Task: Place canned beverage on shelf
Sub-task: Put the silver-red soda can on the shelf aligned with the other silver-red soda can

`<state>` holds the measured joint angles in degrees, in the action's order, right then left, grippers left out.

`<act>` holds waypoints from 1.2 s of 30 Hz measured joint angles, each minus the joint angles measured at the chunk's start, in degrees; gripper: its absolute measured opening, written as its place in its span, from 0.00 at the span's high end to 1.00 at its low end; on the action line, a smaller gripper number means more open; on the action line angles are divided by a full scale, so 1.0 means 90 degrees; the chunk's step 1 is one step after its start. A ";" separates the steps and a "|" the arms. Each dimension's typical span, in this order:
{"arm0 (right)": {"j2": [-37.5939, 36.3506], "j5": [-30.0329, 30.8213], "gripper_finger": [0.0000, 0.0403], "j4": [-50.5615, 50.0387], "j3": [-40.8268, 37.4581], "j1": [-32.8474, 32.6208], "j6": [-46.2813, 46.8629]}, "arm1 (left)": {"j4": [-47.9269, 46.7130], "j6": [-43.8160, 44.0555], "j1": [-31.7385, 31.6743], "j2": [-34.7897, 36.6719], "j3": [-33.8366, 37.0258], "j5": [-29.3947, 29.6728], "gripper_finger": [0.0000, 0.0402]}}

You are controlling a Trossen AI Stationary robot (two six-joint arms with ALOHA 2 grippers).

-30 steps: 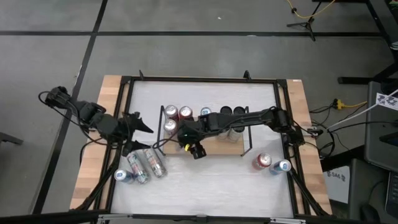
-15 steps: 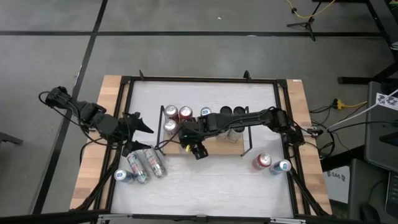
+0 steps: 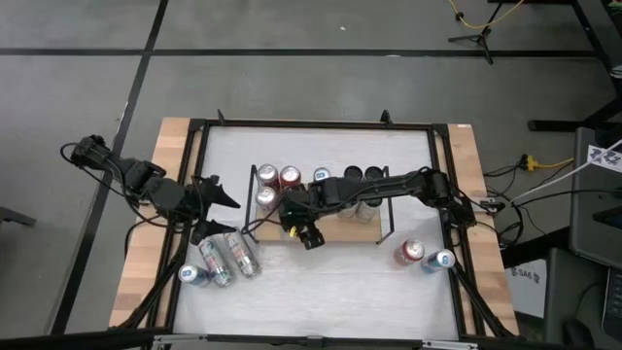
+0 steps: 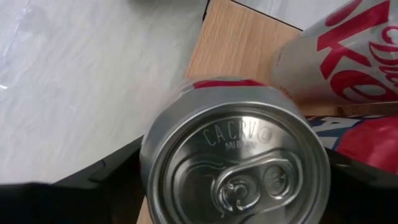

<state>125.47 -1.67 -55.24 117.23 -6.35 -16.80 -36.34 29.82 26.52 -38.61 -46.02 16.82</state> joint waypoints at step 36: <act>0.0000 0.0225 0.13 -0.0503 0.0929 -0.0046 0.0001 | -0.0005 -0.0002 0.0000 0.0000 0.0000 0.0002 0.16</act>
<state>125.47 0.35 -59.77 125.59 -6.76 -16.79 -36.38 29.80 26.52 -38.61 -46.02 16.84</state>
